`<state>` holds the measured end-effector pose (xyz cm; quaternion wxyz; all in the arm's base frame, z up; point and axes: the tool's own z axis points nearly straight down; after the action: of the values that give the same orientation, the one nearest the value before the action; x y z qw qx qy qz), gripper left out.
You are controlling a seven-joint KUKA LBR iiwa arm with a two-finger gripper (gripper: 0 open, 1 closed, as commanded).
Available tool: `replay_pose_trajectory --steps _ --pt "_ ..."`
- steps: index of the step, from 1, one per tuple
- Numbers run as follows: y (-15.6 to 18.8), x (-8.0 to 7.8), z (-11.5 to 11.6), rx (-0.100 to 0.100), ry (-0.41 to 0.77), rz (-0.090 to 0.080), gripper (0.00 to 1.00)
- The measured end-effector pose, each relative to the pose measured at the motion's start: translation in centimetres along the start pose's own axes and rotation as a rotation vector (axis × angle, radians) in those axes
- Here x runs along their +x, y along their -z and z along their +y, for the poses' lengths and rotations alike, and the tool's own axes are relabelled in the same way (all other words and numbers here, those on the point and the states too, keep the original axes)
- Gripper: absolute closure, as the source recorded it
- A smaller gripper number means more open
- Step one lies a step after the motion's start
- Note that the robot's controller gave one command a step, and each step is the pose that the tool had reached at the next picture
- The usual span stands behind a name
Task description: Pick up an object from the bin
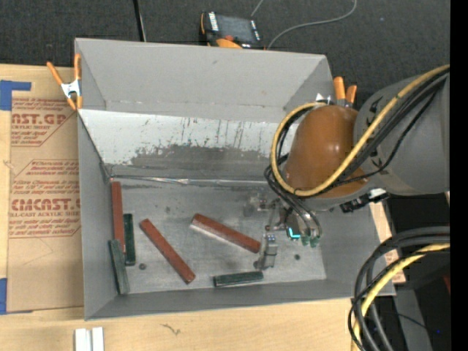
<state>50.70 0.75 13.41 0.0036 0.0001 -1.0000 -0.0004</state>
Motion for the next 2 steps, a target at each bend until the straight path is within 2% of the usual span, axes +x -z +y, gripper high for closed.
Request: replay_pose_trajectory --steps 1,2 --pt "4.4 -3.4 -1.2 0.0 -0.123 -0.013 0.0" --pt "-6.9 -4.2 -0.6 0.001 -0.087 -0.002 0.0"
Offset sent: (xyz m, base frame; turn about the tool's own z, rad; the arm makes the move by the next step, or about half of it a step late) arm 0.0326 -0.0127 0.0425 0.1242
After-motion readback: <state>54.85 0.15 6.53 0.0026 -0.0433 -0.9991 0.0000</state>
